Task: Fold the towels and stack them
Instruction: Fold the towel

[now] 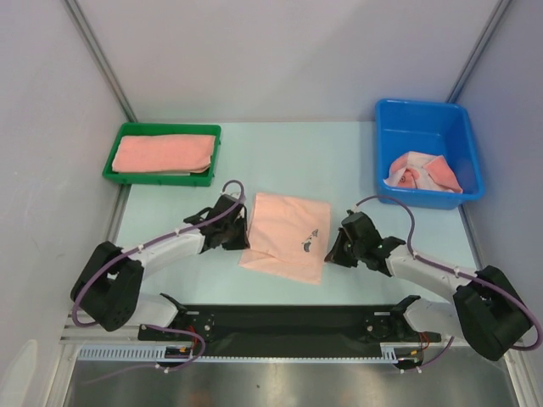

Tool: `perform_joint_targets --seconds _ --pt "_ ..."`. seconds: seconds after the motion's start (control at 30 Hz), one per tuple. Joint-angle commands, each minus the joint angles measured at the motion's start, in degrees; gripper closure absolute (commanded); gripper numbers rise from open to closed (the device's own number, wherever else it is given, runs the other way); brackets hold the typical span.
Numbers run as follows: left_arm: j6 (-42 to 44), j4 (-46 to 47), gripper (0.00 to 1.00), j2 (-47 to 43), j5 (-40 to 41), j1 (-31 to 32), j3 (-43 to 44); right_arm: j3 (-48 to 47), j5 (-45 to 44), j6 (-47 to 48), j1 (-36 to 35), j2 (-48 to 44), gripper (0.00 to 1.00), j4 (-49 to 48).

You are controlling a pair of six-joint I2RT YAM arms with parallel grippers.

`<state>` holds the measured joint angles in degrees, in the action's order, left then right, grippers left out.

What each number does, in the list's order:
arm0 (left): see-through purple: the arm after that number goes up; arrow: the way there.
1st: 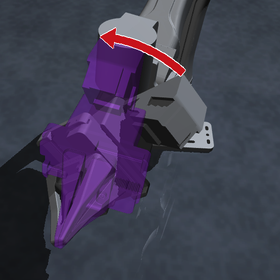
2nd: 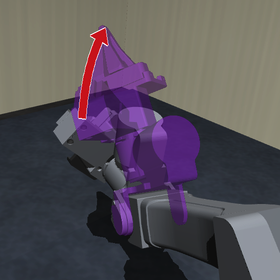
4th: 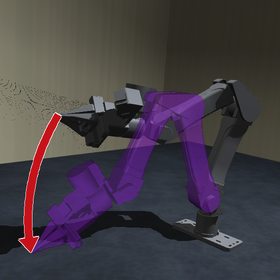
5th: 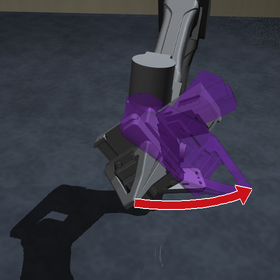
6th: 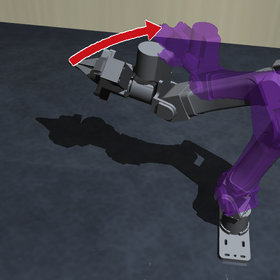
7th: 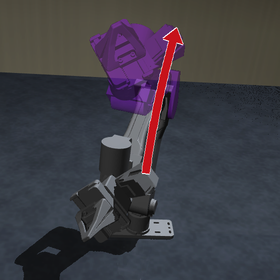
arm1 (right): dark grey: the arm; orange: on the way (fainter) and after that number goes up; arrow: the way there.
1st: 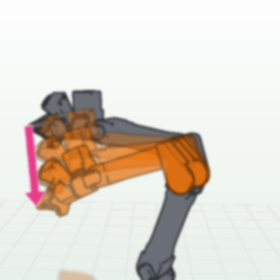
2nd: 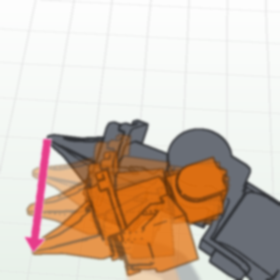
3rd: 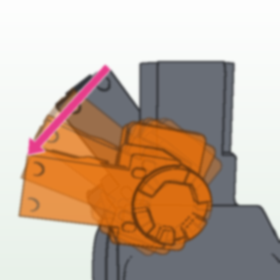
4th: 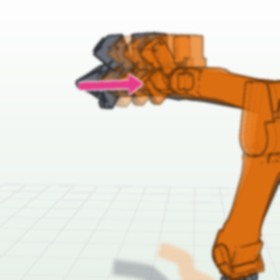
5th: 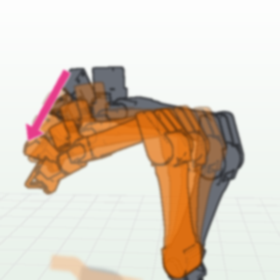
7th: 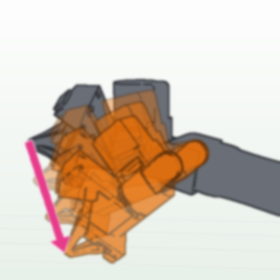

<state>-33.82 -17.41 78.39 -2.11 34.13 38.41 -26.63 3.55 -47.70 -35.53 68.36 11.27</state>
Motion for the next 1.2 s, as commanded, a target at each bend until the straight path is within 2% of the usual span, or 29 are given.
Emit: perform_joint_targets --seconds 0.0,0.23,0.4,0.7,0.87,1.03,1.17 --pt "2.2 -4.5 1.00 -1.4 3.9 0.3 6.1 -5.2 0.8 1.3 -0.3 -3.2 1.00 3.1" --pt "6.0 -13.3 1.00 -4.4 6.7 0.3 10.4 -7.7 4.8 -1.2 -0.3 -6.1 1.00 5.6" --pt "6.0 -14.5 1.00 -5.9 6.5 0.3 7.6 -4.6 5.7 -3.8 -1.2 -8.4 1.00 4.1" --pt "4.6 -10.1 1.00 -5.7 2.7 0.3 0.3 8.1 7.4 -7.8 -3.8 -6.4 1.00 -9.7" --pt "4.8 -13.4 1.00 -8.0 4.6 0.3 1.8 7.6 6.5 -6.7 -3.9 -8.1 1.00 -8.5" --pt "5.1 -16.9 1.00 -9.2 4.6 0.3 5.4 3.7 6.4 -6.3 -3.9 -13.0 1.00 -3.3" --pt "4.5 -16.7 1.00 -9.8 3.9 0.3 3.7 6.1 6.8 -9.0 -5.3 -16.1 1.00 -3.5"
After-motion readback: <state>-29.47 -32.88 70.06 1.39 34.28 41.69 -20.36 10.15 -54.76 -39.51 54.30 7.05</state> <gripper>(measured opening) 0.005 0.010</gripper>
